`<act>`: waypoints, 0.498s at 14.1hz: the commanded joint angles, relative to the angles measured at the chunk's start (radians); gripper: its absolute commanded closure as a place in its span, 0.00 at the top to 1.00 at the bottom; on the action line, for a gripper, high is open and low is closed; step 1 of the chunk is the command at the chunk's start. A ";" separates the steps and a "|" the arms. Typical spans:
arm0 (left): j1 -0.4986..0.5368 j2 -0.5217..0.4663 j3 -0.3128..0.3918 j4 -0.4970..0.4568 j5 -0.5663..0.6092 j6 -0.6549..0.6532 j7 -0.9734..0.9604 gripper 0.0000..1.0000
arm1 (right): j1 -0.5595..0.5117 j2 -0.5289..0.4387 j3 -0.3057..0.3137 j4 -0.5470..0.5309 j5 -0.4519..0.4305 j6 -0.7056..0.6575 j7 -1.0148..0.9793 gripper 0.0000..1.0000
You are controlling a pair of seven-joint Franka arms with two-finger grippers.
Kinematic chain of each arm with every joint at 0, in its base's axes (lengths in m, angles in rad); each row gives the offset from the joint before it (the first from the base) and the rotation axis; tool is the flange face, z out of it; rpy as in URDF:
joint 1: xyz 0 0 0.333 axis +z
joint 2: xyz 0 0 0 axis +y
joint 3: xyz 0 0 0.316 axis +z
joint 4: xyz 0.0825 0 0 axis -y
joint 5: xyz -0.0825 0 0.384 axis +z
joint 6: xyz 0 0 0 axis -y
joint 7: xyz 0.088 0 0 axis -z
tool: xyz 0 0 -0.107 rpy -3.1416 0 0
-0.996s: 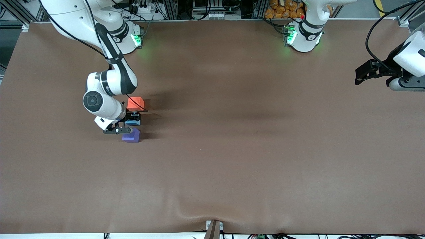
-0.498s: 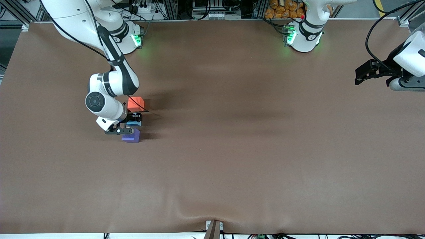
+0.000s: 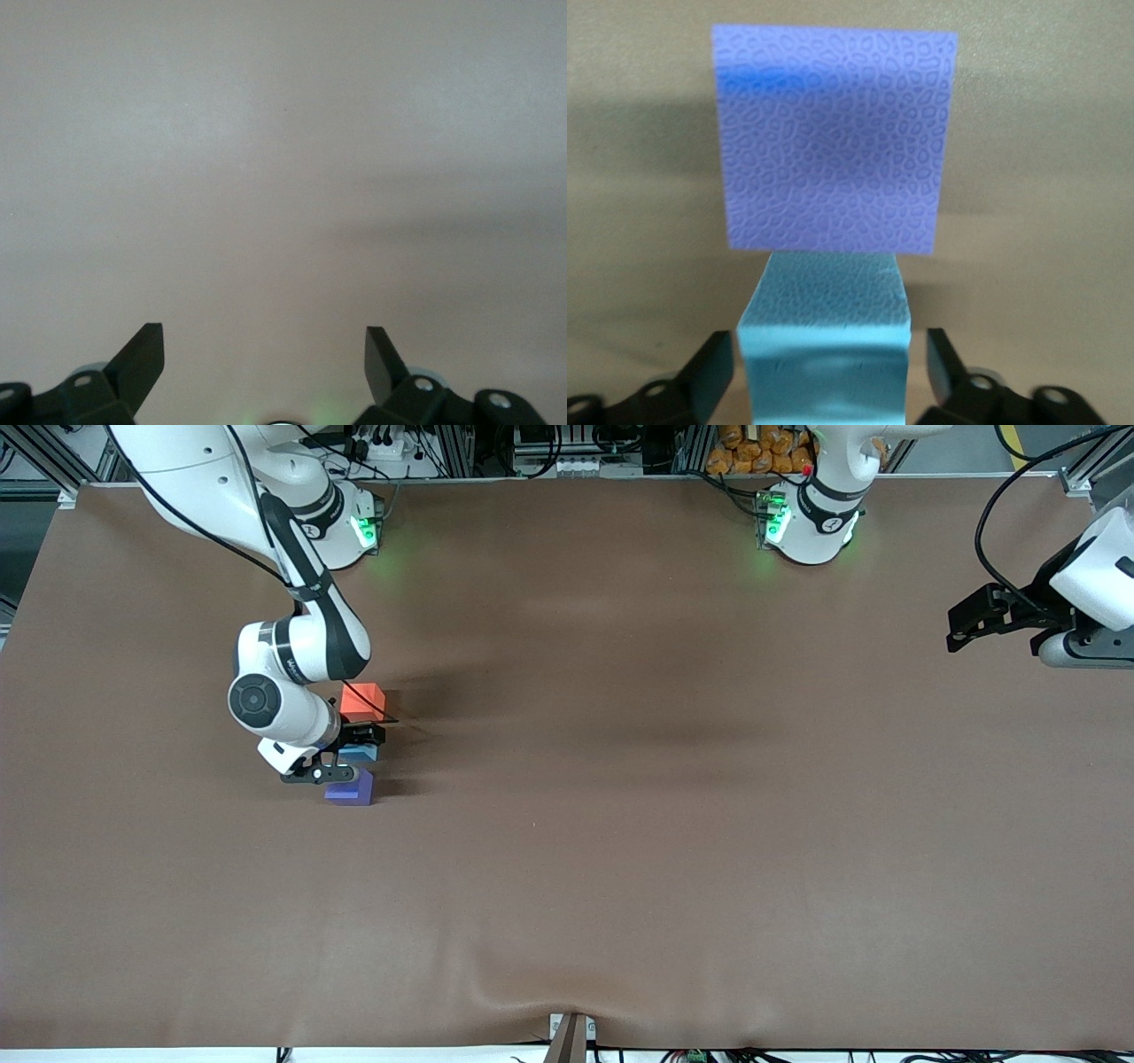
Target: Place blue block between orange and purple blocks
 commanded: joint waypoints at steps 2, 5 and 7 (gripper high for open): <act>0.003 0.004 -0.002 0.019 -0.013 -0.018 -0.007 1.00 | -0.040 -0.033 0.010 0.234 -0.004 -0.327 0.002 1.00; 0.003 0.004 -0.002 0.019 -0.013 -0.018 -0.007 1.00 | -0.069 -0.025 0.010 0.495 -0.001 -0.585 -0.006 1.00; 0.003 0.004 -0.001 0.019 -0.013 -0.018 -0.007 1.00 | -0.091 -0.019 0.013 0.647 -0.001 -0.673 -0.013 1.00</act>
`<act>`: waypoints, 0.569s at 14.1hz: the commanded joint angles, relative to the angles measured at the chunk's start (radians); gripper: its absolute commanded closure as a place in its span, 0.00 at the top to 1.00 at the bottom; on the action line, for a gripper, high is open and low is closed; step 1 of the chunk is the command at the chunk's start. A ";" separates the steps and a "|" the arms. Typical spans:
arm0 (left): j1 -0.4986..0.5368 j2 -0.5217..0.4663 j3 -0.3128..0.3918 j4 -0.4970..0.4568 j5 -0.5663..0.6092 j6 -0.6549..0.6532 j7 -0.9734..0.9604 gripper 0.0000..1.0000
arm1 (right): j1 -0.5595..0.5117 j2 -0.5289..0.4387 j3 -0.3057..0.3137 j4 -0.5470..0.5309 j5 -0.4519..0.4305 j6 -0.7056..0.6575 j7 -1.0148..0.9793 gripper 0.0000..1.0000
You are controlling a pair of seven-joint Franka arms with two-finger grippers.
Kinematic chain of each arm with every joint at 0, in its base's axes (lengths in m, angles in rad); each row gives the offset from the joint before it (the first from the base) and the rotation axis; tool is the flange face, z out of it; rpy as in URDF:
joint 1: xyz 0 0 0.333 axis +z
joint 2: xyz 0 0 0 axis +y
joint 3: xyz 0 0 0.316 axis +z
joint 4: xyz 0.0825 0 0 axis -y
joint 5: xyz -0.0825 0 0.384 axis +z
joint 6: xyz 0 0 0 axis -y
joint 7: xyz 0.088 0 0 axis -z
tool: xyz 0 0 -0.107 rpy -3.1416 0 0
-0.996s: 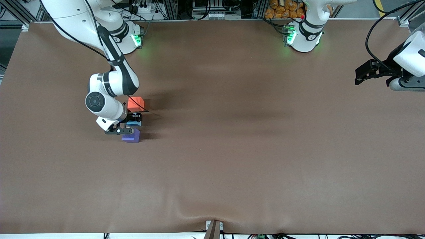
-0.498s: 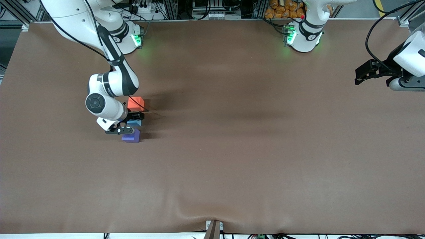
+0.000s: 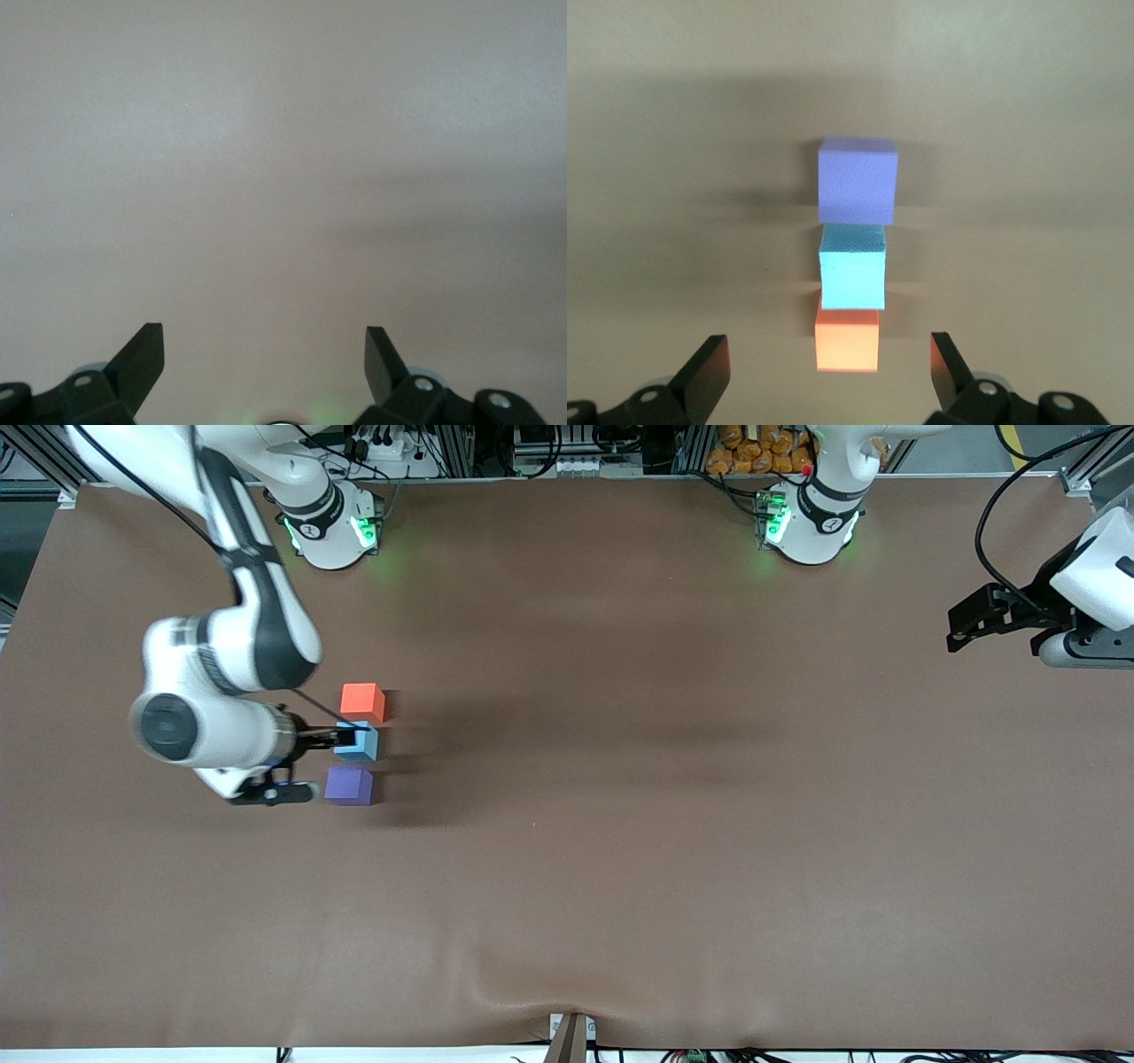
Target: Place blue block between orange and purple blocks
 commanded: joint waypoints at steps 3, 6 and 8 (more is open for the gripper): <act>0.003 0.004 -0.001 0.019 -0.013 -0.018 -0.005 1.00 | -0.127 0.019 0.069 0.294 -0.004 -0.210 -0.010 1.00; 0.003 0.004 0.001 0.019 -0.013 -0.018 -0.005 1.00 | -0.294 0.009 0.212 0.384 -0.021 -0.304 -0.008 1.00; 0.003 0.004 0.001 0.019 -0.013 -0.018 -0.005 1.00 | -0.336 -0.014 0.258 0.407 -0.113 -0.359 -0.013 1.00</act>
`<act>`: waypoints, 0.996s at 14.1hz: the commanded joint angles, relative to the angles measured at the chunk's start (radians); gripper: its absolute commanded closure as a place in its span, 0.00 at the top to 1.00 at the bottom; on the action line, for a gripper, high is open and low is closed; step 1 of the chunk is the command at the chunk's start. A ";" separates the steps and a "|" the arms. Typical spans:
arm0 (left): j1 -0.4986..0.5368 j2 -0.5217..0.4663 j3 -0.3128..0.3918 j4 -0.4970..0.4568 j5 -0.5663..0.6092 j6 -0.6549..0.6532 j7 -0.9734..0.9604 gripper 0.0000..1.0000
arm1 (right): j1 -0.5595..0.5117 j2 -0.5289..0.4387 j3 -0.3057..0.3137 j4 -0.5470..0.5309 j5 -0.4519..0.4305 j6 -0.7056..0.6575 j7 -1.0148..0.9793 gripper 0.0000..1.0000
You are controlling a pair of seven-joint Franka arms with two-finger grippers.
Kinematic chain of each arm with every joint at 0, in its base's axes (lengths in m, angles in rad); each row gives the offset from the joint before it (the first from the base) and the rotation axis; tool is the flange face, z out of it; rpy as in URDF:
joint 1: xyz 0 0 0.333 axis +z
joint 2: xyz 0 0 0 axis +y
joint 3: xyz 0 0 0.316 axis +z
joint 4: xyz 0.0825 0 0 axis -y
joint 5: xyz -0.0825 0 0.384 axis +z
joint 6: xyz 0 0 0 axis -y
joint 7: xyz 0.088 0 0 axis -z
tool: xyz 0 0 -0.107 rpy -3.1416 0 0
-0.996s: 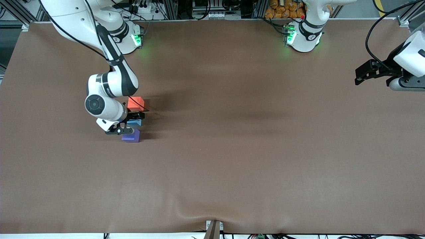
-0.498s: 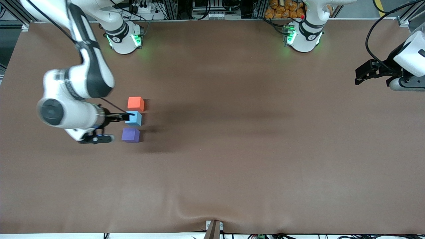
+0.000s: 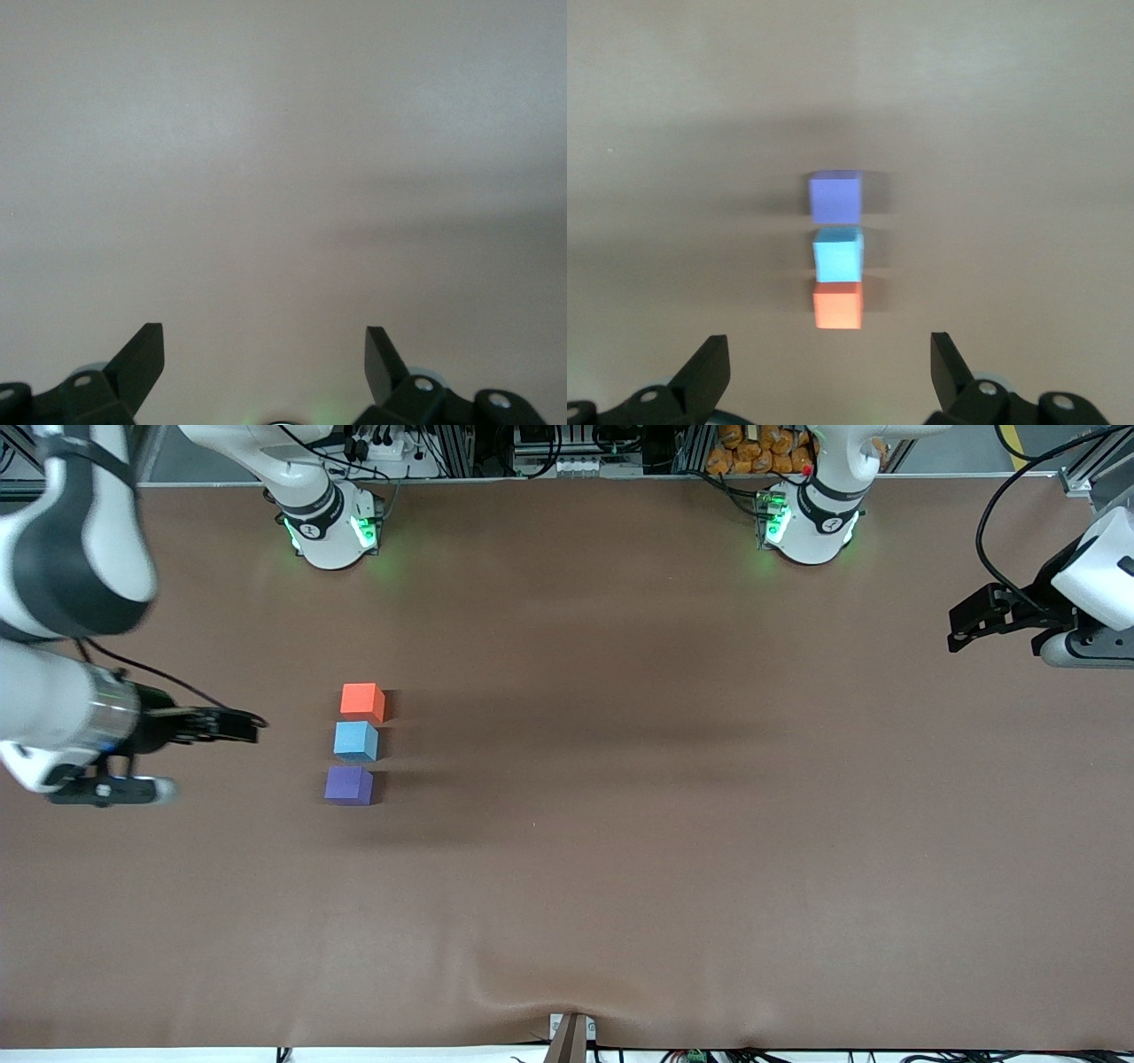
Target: Place blue block between orange and purple blocks
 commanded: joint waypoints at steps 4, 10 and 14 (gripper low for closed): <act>0.003 0.004 -0.002 0.018 -0.013 -0.018 -0.005 1.00 | -0.070 -0.103 0.110 0.105 -0.064 -0.144 -0.015 1.00; 0.003 0.004 0.000 0.018 -0.013 -0.018 -0.005 1.00 | -0.031 -0.310 0.003 -0.111 -0.064 -0.070 -0.037 1.00; 0.003 0.004 -0.002 0.018 -0.013 -0.018 -0.005 1.00 | -0.016 -0.338 -0.019 -0.162 -0.059 -0.052 -0.068 1.00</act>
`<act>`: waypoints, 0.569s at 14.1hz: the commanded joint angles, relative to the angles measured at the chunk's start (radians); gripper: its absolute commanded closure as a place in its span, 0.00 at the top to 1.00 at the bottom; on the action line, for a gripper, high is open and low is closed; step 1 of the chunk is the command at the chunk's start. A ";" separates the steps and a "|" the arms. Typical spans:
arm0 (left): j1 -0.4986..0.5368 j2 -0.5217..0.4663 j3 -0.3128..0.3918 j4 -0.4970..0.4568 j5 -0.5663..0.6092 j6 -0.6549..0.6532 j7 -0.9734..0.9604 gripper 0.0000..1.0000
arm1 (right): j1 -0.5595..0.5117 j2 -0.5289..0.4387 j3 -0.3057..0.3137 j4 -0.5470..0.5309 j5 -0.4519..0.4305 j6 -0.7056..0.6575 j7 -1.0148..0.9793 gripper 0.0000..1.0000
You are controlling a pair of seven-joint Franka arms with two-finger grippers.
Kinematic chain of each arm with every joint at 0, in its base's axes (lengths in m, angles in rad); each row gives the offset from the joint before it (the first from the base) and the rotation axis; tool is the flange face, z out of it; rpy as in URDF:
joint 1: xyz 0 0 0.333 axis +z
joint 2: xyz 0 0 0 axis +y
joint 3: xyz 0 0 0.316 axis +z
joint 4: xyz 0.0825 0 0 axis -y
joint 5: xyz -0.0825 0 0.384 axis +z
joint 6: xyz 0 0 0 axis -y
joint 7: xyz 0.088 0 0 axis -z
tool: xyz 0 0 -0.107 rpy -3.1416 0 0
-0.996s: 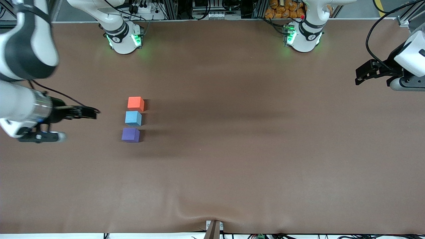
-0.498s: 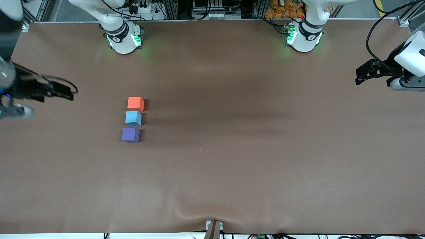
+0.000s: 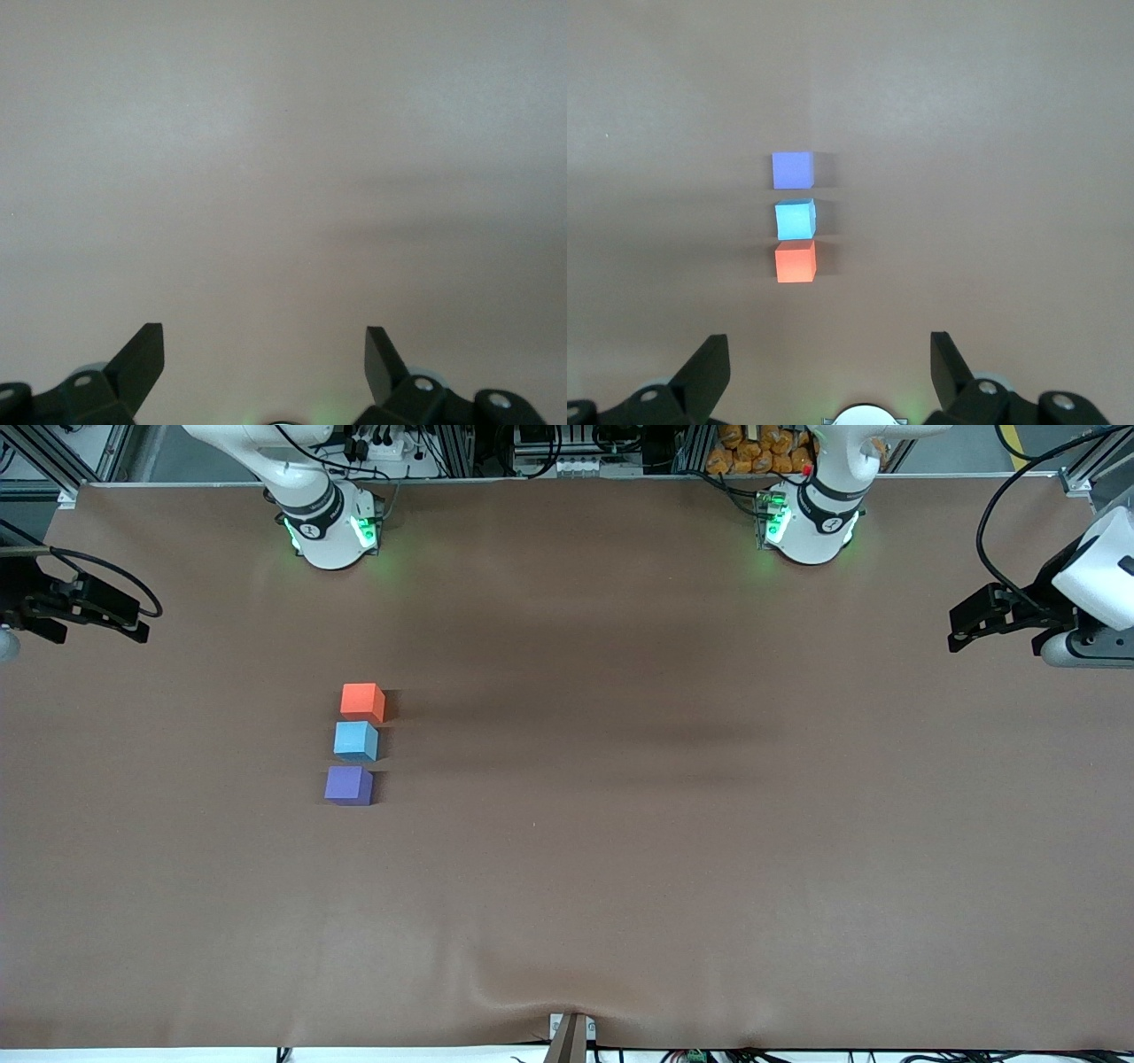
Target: Place blue block between orange and purple blocks
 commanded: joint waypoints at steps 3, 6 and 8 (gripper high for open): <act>0.003 0.004 -0.002 0.017 -0.014 -0.016 -0.005 1.00 | 0.036 -0.052 -0.018 -0.067 -0.022 0.031 -0.017 1.00; 0.003 0.004 0.000 0.017 -0.013 -0.016 -0.005 1.00 | 0.036 -0.058 0.011 -0.071 -0.051 0.033 -0.018 1.00; 0.003 0.004 0.000 0.017 -0.013 -0.016 -0.005 1.00 | 0.036 -0.058 0.009 -0.073 -0.051 0.036 -0.015 1.00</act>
